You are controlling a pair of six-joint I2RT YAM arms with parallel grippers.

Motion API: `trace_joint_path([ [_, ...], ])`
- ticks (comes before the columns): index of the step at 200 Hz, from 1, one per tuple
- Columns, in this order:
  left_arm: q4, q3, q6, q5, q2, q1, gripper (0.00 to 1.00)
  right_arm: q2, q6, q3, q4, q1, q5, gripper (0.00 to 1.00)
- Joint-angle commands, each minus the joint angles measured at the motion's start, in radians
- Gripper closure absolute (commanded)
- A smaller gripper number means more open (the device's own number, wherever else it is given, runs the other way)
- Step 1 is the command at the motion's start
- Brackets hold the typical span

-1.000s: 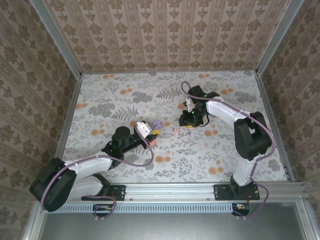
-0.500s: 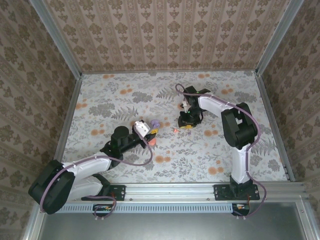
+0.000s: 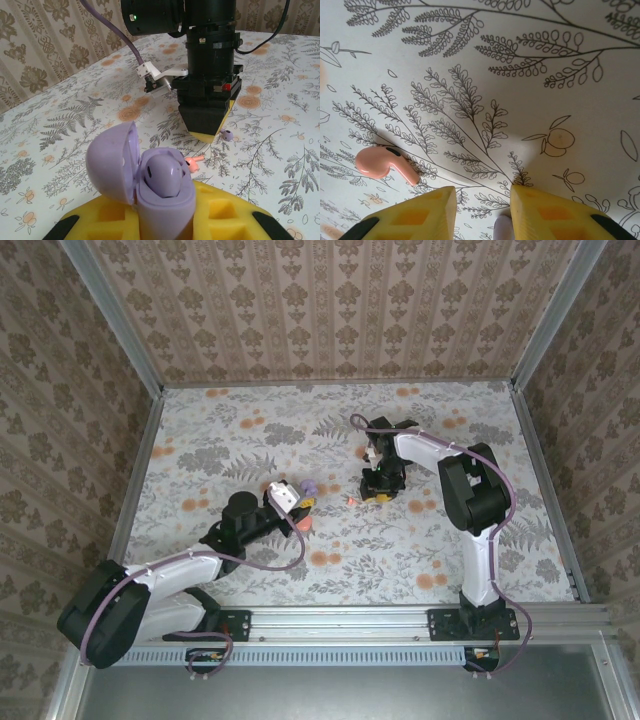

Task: Insert wireless bluetooth earbuds into charging case

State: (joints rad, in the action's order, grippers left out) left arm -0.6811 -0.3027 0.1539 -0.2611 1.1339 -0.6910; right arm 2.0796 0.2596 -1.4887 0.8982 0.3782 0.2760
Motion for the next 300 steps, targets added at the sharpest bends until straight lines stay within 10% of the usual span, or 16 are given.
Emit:
trace_joint_path([
  [1,-0.009,-0.013,0.021,-0.013,0.003,0.01,0.86,-0.024,-0.02,0.036,0.055,-0.005,-0.039,0.65],
  [252,-0.012,-0.024,0.024,-0.036,0.011,0.011,0.86,-0.123,0.021,0.148,0.063,0.011,0.135,0.61],
  [300,-0.005,-0.027,0.027,-0.041,0.008,0.011,0.86,-0.153,0.049,0.01,0.274,0.012,-0.061,0.62],
])
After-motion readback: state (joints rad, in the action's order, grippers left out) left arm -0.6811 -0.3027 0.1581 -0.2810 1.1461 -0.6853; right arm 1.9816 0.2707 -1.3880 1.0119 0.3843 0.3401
